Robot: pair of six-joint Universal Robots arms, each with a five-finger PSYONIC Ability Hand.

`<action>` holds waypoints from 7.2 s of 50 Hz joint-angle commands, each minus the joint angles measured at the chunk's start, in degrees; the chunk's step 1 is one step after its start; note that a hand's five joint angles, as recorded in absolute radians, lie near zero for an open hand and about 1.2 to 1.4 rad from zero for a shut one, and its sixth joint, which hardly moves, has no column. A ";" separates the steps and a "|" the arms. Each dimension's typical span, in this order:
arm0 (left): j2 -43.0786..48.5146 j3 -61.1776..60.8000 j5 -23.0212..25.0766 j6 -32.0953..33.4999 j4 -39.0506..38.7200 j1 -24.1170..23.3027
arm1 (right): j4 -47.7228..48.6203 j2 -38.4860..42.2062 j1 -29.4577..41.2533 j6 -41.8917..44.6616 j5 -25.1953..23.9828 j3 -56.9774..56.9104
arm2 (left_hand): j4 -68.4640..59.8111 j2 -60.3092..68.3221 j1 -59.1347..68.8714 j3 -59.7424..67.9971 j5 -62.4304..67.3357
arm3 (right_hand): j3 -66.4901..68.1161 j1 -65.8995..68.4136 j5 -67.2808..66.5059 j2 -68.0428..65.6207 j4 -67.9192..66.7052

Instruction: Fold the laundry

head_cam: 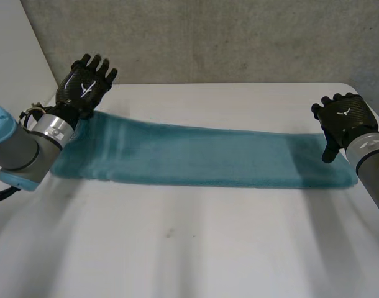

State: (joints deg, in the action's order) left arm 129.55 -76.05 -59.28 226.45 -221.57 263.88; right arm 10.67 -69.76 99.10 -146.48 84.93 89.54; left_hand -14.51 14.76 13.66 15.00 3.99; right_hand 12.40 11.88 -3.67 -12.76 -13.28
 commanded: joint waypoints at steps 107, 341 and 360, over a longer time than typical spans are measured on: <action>-14.92 -23.69 -19.38 -10.22 2.97 -5.30 | -3.81 1.91 -6.55 -0.29 -6.00 1.60 | 0.76 -1.01 0.09 -1.24 -0.24 | -1.30 -0.79 2.58 1.67 2.19; 4.93 6.01 -34.58 -51.38 36.91 -34.23 | -21.04 23.89 10.59 -28.68 -7.23 -21.96 | 3.12 -3.37 -2.27 -3.60 -2.60 | -2.40 -1.88 3.67 2.76 3.28; -30.56 4.07 -34.59 -50.32 42.08 -23.53 | -18.49 -5.27 8.84 -33.86 -4.78 -21.26 | 3.62 -3.87 -2.78 -4.11 -3.10 | -2.40 -1.88 3.67 2.76 3.28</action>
State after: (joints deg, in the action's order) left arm 112.20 -72.17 -94.00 175.38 -183.13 232.12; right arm -9.00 -65.60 109.67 -177.39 78.53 67.73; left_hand -11.87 12.03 12.36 12.61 2.66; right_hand 11.60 9.34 -3.19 -12.69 -13.26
